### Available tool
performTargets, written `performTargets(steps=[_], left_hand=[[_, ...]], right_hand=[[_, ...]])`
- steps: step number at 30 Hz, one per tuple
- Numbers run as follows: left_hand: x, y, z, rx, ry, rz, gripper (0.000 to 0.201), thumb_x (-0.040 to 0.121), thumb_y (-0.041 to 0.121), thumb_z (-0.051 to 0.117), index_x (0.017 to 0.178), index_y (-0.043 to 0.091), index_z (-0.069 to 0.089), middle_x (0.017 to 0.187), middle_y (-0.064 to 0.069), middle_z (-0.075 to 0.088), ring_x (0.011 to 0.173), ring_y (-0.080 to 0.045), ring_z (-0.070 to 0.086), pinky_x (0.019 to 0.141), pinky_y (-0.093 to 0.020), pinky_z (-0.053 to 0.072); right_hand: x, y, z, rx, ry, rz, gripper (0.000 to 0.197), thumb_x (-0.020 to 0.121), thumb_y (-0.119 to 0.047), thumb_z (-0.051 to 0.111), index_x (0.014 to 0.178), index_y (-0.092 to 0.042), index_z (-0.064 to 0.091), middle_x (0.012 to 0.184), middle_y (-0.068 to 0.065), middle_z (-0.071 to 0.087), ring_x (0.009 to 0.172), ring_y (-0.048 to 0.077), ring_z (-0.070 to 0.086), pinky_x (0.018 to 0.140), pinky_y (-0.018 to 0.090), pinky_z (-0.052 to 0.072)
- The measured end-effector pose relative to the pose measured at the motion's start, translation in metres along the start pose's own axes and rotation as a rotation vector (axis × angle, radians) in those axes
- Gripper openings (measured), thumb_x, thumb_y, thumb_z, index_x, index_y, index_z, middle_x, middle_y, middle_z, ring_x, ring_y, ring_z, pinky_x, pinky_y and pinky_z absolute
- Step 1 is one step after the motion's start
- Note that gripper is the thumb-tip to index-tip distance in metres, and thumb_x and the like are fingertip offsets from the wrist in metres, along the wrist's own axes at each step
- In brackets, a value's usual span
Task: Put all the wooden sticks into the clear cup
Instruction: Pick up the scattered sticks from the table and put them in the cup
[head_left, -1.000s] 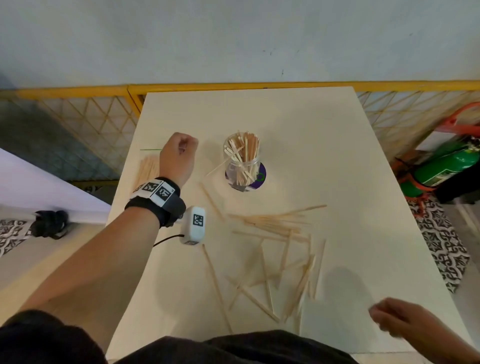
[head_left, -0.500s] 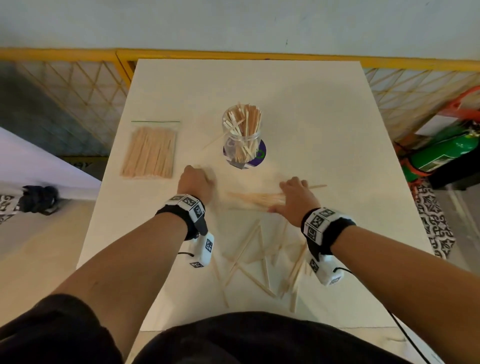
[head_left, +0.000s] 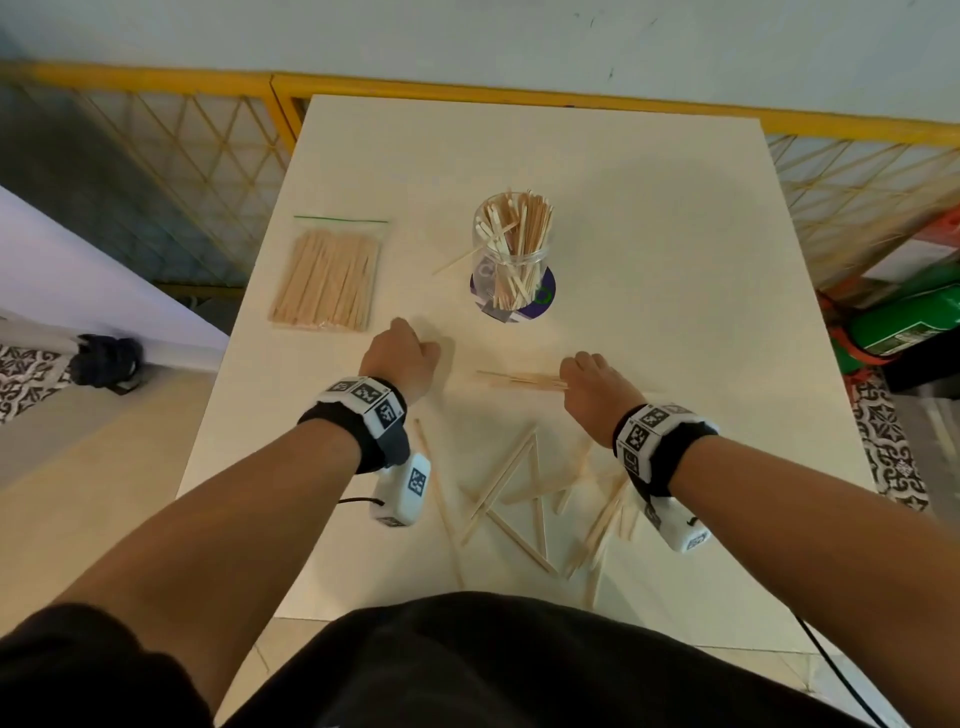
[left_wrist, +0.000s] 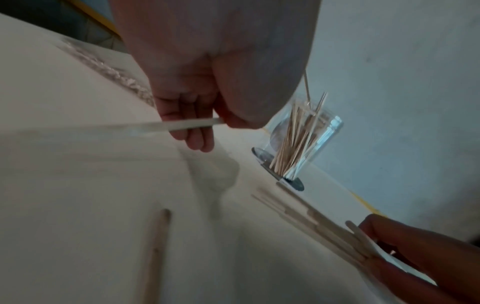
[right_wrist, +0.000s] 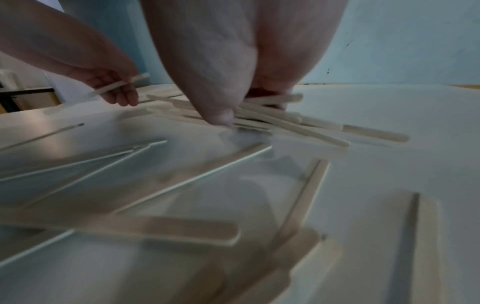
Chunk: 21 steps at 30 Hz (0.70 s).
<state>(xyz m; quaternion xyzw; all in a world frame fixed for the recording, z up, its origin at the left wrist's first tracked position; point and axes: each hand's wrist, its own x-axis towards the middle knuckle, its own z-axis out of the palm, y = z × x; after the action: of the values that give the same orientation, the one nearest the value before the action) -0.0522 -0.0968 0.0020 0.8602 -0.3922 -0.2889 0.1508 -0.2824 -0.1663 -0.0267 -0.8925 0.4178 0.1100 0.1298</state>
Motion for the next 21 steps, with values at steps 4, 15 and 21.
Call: performTargets(steps=[4,15,21], left_hand=[[-0.023,-0.017,-0.013,-0.046,0.021,-0.008,0.031,0.098,0.024,0.041,0.115,-0.002,0.042,0.099,-0.024,0.065,0.074,-0.034,0.056,0.064,-0.038,0.041],[-0.11,-0.028,0.03,0.306,-0.377,-0.027,0.118,0.06,0.083,0.062,0.144,0.005,0.034,0.144,-0.011,0.047,0.125,-0.027,0.052,0.097,-0.033,0.045],[-0.111,0.002,0.079,0.428,-0.312,0.152,0.143,0.04,0.103,0.032,0.142,0.003,0.031,0.129,-0.015,0.04,0.114,-0.034,0.046,0.088,-0.041,0.045]], right_hand=[[-0.002,0.0,-0.016,0.123,0.029,0.064,0.03,0.092,0.001,0.033,0.121,0.001,0.041,0.1,0.016,0.057,0.086,0.033,0.051,0.076,0.04,0.041],[-0.066,0.02,-0.03,0.275,0.022,0.043,0.033,0.093,-0.048,0.041,0.104,-0.017,0.045,0.078,-0.001,0.058,0.072,0.028,0.058,0.066,0.031,0.039],[-0.108,0.039,-0.01,0.132,-0.265,-0.025,0.079,0.063,-0.052,0.071,0.131,-0.042,0.031,0.099,-0.006,0.065,0.1,0.02,0.063,0.084,0.031,0.049]])
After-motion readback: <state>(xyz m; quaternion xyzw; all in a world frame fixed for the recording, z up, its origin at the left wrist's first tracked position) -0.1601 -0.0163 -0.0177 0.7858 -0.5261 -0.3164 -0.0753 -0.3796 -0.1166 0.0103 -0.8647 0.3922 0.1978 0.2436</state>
